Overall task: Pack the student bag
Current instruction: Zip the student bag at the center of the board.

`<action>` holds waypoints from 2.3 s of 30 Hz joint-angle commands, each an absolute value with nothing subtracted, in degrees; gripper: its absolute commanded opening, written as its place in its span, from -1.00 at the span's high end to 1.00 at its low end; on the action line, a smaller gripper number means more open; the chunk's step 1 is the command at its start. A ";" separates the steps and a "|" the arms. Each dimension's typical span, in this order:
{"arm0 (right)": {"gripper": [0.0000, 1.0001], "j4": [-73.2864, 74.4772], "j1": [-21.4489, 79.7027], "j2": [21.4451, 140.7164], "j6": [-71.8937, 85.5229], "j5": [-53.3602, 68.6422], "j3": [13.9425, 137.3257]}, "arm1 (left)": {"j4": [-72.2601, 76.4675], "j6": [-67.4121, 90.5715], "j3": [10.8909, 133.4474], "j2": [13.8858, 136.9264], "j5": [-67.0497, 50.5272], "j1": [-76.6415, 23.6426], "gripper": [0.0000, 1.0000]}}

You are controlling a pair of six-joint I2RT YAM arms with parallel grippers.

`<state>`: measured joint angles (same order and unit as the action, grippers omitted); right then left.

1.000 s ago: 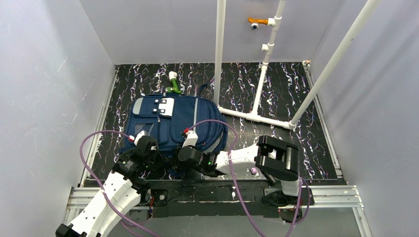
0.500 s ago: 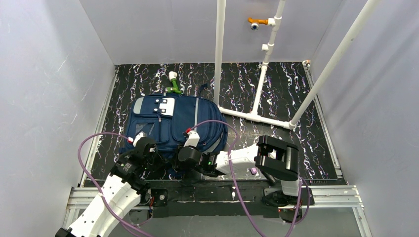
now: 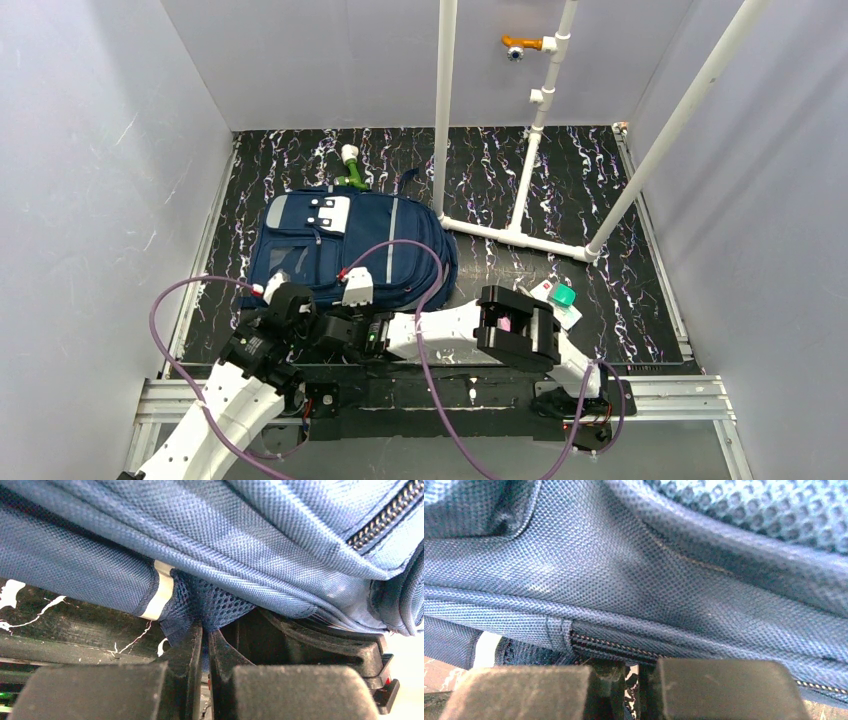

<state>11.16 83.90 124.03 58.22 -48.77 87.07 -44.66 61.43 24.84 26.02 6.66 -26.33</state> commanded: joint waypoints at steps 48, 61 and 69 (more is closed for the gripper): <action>0.97 -2.57 76.06 71.17 2.27 -34.50 43.35 | -42.82 22.45 48.49 26.89 -13.16 -23.82 -0.05; 0.97 -7.60 68.91 65.85 8.46 -6.75 42.71 | -1.37 -3.92 24.13 25.89 -17.71 -43.34 -0.23; 0.97 -9.14 68.67 65.39 13.09 -1.02 43.78 | 1.79 -12.74 25.33 38.00 -8.81 -52.61 -0.32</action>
